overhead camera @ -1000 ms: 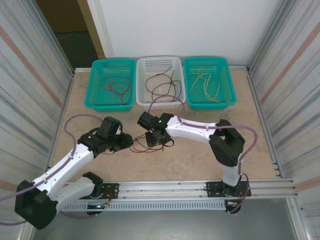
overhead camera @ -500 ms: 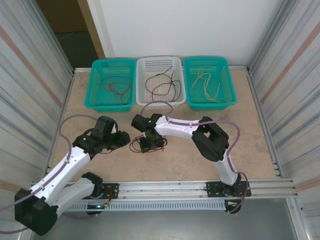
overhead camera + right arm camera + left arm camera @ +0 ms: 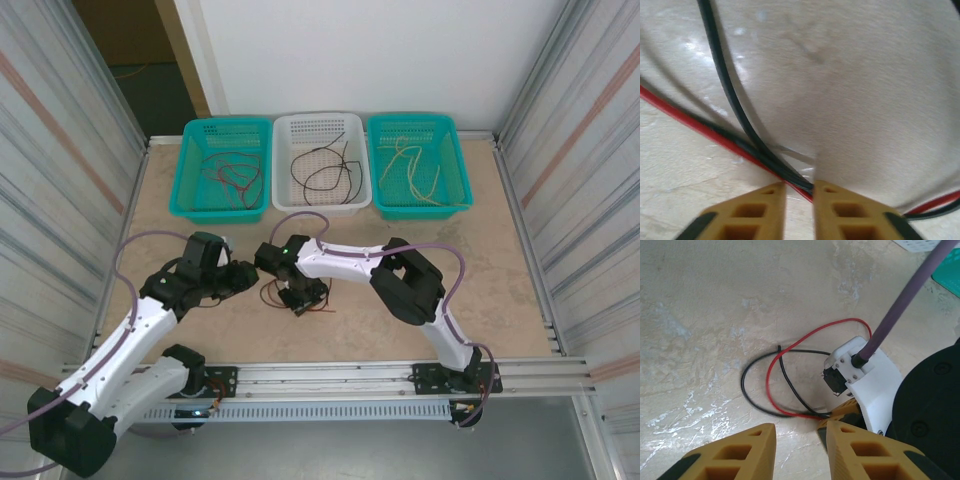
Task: Untangle the cables
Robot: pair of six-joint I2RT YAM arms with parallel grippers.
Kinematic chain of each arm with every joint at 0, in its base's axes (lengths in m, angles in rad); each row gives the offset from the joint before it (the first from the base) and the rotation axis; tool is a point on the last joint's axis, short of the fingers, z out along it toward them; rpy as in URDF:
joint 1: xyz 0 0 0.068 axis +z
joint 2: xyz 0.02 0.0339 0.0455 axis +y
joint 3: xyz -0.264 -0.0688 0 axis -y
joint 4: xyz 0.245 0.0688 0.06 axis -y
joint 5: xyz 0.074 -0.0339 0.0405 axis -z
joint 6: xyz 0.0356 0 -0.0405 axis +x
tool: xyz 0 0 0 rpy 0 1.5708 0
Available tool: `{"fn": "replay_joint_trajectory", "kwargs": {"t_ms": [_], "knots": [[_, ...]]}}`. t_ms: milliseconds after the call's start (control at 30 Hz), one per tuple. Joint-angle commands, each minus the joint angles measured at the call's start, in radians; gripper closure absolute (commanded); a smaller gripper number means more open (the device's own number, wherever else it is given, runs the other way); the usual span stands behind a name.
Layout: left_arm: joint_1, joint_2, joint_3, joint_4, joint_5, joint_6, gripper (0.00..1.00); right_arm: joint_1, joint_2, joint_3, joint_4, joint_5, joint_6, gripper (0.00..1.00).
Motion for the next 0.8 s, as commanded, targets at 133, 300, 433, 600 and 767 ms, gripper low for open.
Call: {"fn": "replay_joint_trajectory", "kwargs": {"t_ms": [133, 300, 433, 600, 767], "knots": [[0.01, -0.029, -0.019, 0.044, 0.058, 0.008, 0.63, 0.007, -0.053, -0.035, 0.035, 0.046, -0.005, 1.0], [0.011, -0.064, -0.049, 0.168, 0.172, -0.042, 0.58, -0.01, -0.264, -0.151, 0.241, -0.025, 0.015, 1.0], [0.011, -0.079, -0.088, 0.311, 0.275, -0.113, 0.55, -0.051, -0.416, -0.254, 0.396, -0.098, 0.077, 1.0], [0.009, -0.066, -0.12, 0.364, 0.301, -0.145, 0.53, -0.084, -0.523, -0.346, 0.51, -0.142, 0.14, 1.0], [0.009, -0.055, -0.124, 0.311, 0.275, -0.142, 0.61, -0.141, -0.454, -0.264, 0.22, 0.109, 0.209, 0.79]]}}
